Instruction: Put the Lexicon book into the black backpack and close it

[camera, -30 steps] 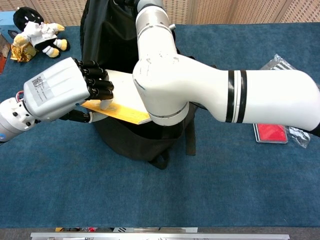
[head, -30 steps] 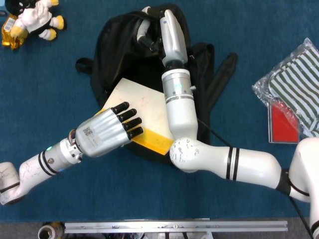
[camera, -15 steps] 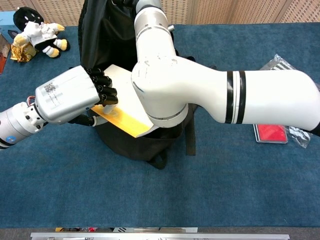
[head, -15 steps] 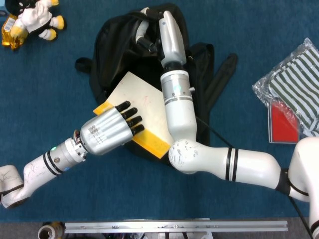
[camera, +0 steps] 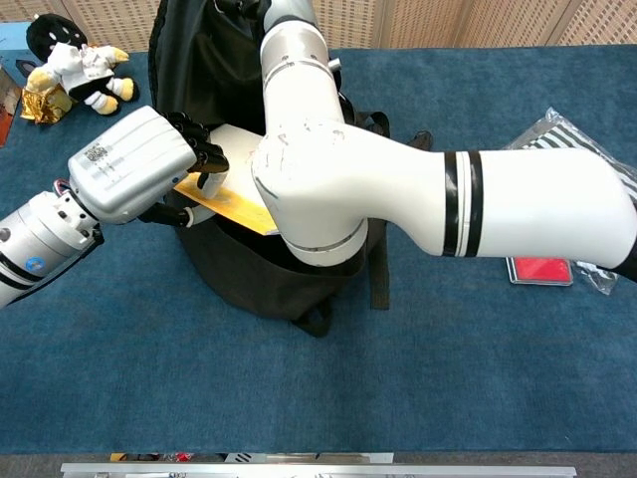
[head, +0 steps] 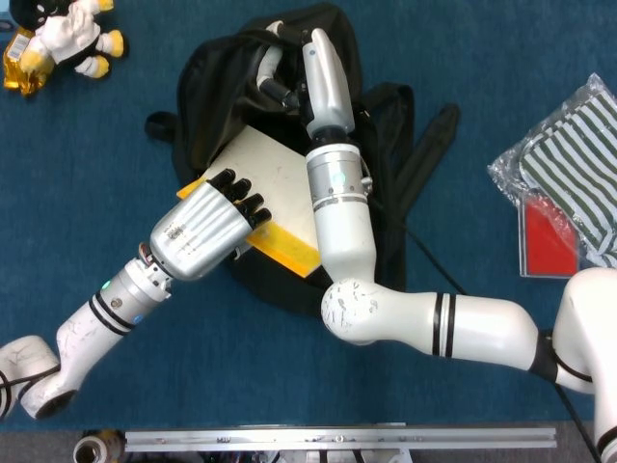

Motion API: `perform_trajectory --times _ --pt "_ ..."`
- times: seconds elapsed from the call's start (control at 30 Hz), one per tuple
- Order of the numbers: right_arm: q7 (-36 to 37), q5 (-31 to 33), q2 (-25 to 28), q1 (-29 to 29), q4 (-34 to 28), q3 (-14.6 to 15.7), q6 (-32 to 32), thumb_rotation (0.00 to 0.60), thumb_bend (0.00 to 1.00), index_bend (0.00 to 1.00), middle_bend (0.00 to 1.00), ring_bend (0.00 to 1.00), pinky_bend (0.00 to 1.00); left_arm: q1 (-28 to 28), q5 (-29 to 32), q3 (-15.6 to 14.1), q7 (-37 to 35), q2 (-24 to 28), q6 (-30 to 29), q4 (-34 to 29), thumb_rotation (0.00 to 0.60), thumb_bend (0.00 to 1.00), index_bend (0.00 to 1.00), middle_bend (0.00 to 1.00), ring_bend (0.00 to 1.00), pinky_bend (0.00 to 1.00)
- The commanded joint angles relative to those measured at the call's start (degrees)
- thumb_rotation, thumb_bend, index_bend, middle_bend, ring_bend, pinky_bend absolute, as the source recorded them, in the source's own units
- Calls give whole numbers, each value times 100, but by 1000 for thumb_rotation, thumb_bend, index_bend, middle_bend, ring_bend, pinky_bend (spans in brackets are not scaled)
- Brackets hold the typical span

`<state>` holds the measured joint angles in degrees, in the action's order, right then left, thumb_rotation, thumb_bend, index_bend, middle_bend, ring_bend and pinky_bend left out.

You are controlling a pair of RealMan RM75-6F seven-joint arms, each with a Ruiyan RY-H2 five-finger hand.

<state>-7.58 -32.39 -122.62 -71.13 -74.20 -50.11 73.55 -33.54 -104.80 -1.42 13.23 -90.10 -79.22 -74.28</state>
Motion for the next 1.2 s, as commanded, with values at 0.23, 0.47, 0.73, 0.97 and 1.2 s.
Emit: perform_trajectory --times 0.23,0.47,0.73,0.97,1.2 --pt "26 -16 -26 -11 10 -6 36 600 866 931 805 791 1000 186 518 257 788 -235 201 -348 600 362 630 627 484 477" --pt "80 -10 -57 -31 74 -47 36 600 866 931 805 792 1000 323 843 326 1216 -263 318 -573 600 362 630 630 484 477" --pt "104 94 -139 -75 89 -114 40 600 866 931 805 793 1000 351 1222 510 1547 -474 480 -828 600 362 631 632 484 477" --pt "103 125 -163 -108 98 -159 70 600 867 931 805 794 1000 297 1314 550 1756 -695 598 -735 600 362 632 632 483 477" --pt "116 144 -172 -96 58 -155 56 600 866 931 805 794 1000 207 1338 598 1934 -957 678 -459 600 362 632 632 483 477"
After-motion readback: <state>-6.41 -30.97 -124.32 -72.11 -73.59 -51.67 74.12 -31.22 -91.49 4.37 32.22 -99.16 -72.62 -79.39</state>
